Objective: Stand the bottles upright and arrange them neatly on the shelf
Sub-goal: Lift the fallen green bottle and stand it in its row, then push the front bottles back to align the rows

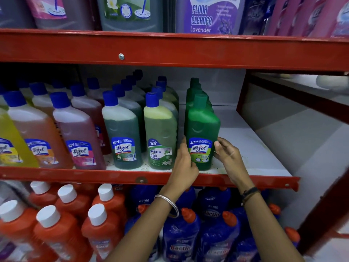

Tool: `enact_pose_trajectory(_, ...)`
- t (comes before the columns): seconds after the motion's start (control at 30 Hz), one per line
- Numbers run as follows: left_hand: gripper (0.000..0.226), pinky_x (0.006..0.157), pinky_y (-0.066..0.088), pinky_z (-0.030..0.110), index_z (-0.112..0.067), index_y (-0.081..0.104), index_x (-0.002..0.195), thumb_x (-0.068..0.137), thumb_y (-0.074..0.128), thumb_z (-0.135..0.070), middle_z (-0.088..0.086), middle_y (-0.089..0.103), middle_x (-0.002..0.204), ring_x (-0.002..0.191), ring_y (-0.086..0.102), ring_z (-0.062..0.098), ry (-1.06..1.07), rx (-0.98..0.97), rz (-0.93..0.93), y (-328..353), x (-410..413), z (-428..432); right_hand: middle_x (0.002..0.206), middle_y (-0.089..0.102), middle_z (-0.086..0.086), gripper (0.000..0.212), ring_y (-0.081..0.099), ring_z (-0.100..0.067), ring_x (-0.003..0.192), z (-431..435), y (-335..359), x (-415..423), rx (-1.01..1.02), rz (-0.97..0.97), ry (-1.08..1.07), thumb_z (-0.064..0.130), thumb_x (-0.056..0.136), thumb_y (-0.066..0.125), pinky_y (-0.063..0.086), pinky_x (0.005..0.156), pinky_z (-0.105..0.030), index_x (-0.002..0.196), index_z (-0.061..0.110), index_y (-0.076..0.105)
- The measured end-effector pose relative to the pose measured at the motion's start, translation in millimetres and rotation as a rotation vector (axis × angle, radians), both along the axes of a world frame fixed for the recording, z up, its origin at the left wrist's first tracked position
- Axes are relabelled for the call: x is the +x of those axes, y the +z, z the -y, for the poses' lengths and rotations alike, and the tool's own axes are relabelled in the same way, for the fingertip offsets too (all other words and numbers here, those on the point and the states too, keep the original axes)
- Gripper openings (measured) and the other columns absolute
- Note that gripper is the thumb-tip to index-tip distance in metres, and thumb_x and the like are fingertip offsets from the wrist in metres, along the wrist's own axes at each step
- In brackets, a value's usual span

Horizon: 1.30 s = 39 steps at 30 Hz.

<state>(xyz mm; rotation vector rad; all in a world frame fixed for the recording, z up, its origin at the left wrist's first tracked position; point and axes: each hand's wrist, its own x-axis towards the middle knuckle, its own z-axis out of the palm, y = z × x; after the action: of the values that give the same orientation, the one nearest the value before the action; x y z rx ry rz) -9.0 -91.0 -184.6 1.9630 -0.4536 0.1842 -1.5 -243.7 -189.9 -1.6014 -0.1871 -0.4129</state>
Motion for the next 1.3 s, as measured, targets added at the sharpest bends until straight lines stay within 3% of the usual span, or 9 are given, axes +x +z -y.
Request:
enact_pose_trajectory(0.17, 0.094, 0.097, 0.034, 0.023, -0.019, -0.01, 0.147, 0.075, 0.044, 0.01, 0.01, 0.025, 0.151, 0.132, 0.036, 0.022, 0.002, 0.087, -0.021, 1.3, 0.6, 0.3, 0.109, 0.066, -0.008, 0.028, 0.064, -0.02, 0.1, -14.3, -1.8, -0.2, -0.053, -0.014, -0.131, 0.029, 0.097, 0.038, 0.054, 0.083, -0.03, 0.113, 0.016, 0.057)
enact_pose_trajectory(0.33, 0.098, 0.096, 0.032, 0.022, -0.021, -0.015, 0.145, 0.075, 0.047, 0.009, 0.01, 0.024, 0.15, 0.133, 0.033, 0.024, -0.013, 0.13, -0.039, 3.7, -11.7, -1.7, 0.106, 0.069, -0.013, 0.033, 0.066, -0.024, 0.099, -19.7, -4.8, -5.5, -0.076, -0.055, -0.233, 0.035, 0.096, 0.038, 0.054, 0.089, -0.047, 0.107, 0.014, 0.062)
enact_pose_trajectory(0.57, 0.102, 0.114, 0.026, 0.049, -0.022, -0.017, 0.144, 0.072, 0.049, 0.007, 0.012, 0.03, 0.145, 0.135, 0.029, 0.028, -0.022, 0.183, -0.008, -6.3, -28.7, -13.1, 0.098, 0.07, -0.011, 0.031, 0.067, -0.024, 0.094, -24.4, -8.9, -27.6, -0.082, -0.054, -0.265, 0.036, 0.096, 0.039, 0.055, 0.086, -0.046, 0.101, 0.018, 0.064)
enact_pose_trajectory(0.7, 0.081, 0.11, 0.034, 0.043, -0.021, 0.002, 0.147, 0.083, 0.05, -0.005, 0.008, 0.038, 0.143, 0.132, 0.037, 0.023, -0.022, 0.088, 0.038, -11.4, -36.4, -20.7, 0.107, 0.067, -0.009, 0.037, 0.064, -0.025, 0.104, -40.5, -5.1, -37.9, -0.079, -0.084, -0.38, 0.04, 0.095, 0.039, 0.053, 0.09, -0.042, 0.11, 0.013, 0.061)
enact_pose_trajectory(0.8, 0.054, 0.11, 0.032, 0.029, -0.022, 0.028, 0.142, 0.093, 0.041, -0.039, 0.001, 0.035, 0.144, 0.13, 0.037, 0.009, 0.181, -0.188, 0.165, -13.5, -48.0, -33.7, 0.129, 0.056, -0.005, 0.04, 0.051, -0.013, 0.121, -68.1, -5.3, -65.5, -0.071, 0.205, -0.581, 0.036, 0.095, 0.041, 0.041, 0.104, -0.027, 0.125, 0.013, 0.053)
enact_pose_trajectory(0.9, 0.069, 0.102, 0.018, 0.001, -0.035, 0.019, 0.144, 0.084, 0.018, -0.069, -0.011, 0.012, 0.149, 0.135, 0.021, -0.002, 0.222, -0.348, 0.197, -6.3, -49.5, -54.3, 0.14, 0.048, 0.003, 0.05, 0.041, -0.002, 0.131, -100.6, -4.9, -80.7, -0.169, 0.361, -0.301, 0.045, 0.093, 0.034, 0.033, 0.108, -0.017, 0.133, 0.017, 0.047)
enact_pose_trajectory(0.97, 0.079, 0.101, 0.011, -0.003, -0.043, 0.005, 0.142, 0.074, 0.008, -0.081, -0.015, 0.002, 0.152, 0.137, 0.012, -0.004, 0.172, -0.341, 0.153, -0.7, -40.1, -66.1, 0.151, 0.034, 0.006, 0.07, 0.027, 0.001, 0.139, -122.5, -1.9, -74.2, -0.225, 0.234, -0.1, 0.064, 0.086, 0.027, 0.024, 0.112, -0.016, 0.142, 0.022, 0.033)
enact_pose_trajectory(1.1, 0.101, 0.117, 0.005, 0.029, -0.036, -0.009, 0.143, 0.059, 0.0, -0.091, -0.004, -0.002, 0.159, 0.145, 0.0, 0.01, 0.104, -0.249, 0.031, 5.2, -15.8, -80.4, 0.16, 0.003, 0.005, 0.11, 0.002, 0.0, 0.141, -151.9, 6.9, -41.3, -0.253, -0.049, -0.098, 0.09, 0.062, 0.01, 0.005, 0.12, -0.031, 0.148, 0.023, 0.002)
enact_pose_trajectory(1.3, 0.1, 0.106, 0.012, 0.025, -0.046, -0.015, 0.14, 0.052, -0.004, -0.092, 0.006, 0.006, 0.159, 0.133, 0.018, 0.004, 0.028, -0.148, -0.045, 10.9, -6.6, -98.4, 0.16, 0.01, 0.001, 0.119, 0.008, -0.014, 0.146, -161.1, 20.8, -25.1, -0.177, -0.188, -0.184, 0.093, 0.052, 0.0, 0.002, 0.119, -0.037, 0.148, 0.024, 0.005)
